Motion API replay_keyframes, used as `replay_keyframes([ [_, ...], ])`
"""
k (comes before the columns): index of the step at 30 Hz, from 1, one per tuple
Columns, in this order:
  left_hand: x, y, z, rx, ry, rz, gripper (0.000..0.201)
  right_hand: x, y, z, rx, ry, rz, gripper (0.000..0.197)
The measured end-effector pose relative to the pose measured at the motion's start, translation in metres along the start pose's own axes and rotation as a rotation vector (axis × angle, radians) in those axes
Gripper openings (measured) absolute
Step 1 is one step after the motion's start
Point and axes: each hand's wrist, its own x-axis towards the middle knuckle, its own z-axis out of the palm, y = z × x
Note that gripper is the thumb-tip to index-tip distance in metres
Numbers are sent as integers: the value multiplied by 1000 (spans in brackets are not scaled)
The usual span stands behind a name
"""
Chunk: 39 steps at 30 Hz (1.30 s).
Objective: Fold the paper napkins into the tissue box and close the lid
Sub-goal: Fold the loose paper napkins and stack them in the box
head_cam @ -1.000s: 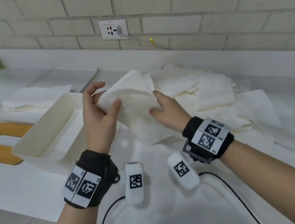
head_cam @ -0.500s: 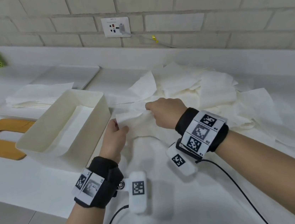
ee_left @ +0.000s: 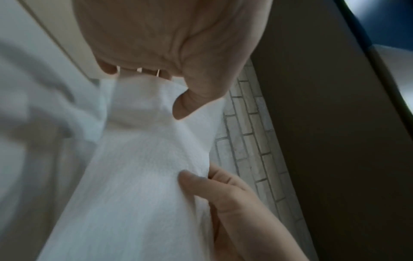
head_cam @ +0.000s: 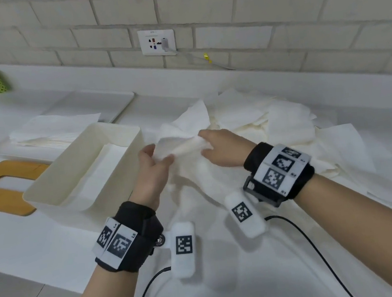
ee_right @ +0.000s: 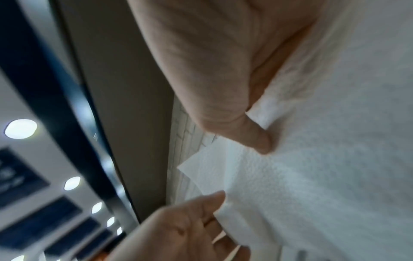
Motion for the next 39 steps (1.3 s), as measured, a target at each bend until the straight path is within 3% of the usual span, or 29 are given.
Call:
replay_keyframes([
  [3,-5,11,0,28,-24,79,67,2,4,-8,400,68,51,26],
  [8,-11,19,0,25,-253,0,51,13,2,0,783,101,139,35],
  [13,-18,29,-17,138,-369,91,79,25,-3,0,829,196,110,27],
  [17,-22,45,-45,281,-473,127,81,37,-14,-12,695,352,-25,13],
  [21,-24,61,-86,330,-345,70,101,51,-34,-22,491,470,-163,17],
  [23,-25,72,-105,347,-278,112,83,56,-49,-26,503,496,-243,25],
  [26,-17,80,-130,416,-97,182,36,72,-71,-27,415,536,-328,33],
  [28,-6,78,-145,498,38,186,31,86,-84,-24,353,573,-368,30],
  [33,16,66,-163,836,154,89,25,122,-105,-2,247,447,-301,36],
  [39,29,46,-169,1109,-65,-78,40,148,-118,24,-41,45,-135,37],
])
